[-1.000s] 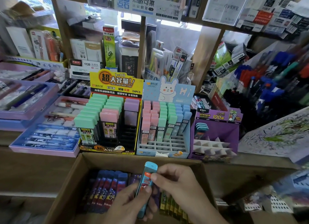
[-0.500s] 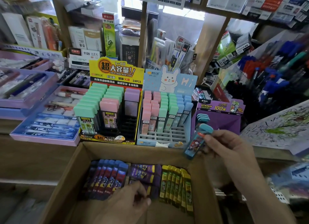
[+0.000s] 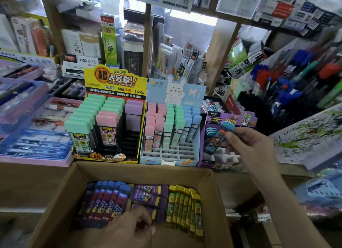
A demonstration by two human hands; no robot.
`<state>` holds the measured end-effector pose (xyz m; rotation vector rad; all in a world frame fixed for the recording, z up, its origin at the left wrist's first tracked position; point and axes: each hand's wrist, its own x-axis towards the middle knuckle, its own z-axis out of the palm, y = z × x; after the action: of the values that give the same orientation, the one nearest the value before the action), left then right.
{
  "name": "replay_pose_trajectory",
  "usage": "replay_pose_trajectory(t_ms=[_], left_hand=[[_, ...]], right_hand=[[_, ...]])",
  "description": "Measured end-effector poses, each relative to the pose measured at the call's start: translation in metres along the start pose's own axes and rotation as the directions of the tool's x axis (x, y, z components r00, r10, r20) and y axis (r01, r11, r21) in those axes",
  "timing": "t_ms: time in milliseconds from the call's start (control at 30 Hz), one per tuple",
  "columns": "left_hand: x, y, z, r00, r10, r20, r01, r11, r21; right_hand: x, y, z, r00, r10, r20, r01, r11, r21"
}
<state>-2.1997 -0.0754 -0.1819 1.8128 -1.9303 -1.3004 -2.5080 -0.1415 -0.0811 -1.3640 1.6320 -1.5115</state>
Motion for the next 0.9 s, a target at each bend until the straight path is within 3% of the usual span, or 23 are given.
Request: replay_pose_trajectory(t_ms=[133,333,900], left_hand=[[0.001,0.000,0.000,1.000,0.011,-0.004,-0.011,1.000,0.008],[0.001,0.000,0.000,1.000,0.024,0.005,-0.024,1.000,0.011],[-0.004,0.003,0.001,1.000,0.004,-0.029,-0.003,0.999,0.032]], right_hand=[[0.002,0.006,0.003,1.000,-0.016,0.008,0.017,0.997,-0.077],[0.007,0.007,-0.001,0.997,-0.065,-0.037,0.064,0.997,-0.040],[0.016,0.020,0.010,0.983,0.146,0.112,-0.121,0.971,-0.207]])
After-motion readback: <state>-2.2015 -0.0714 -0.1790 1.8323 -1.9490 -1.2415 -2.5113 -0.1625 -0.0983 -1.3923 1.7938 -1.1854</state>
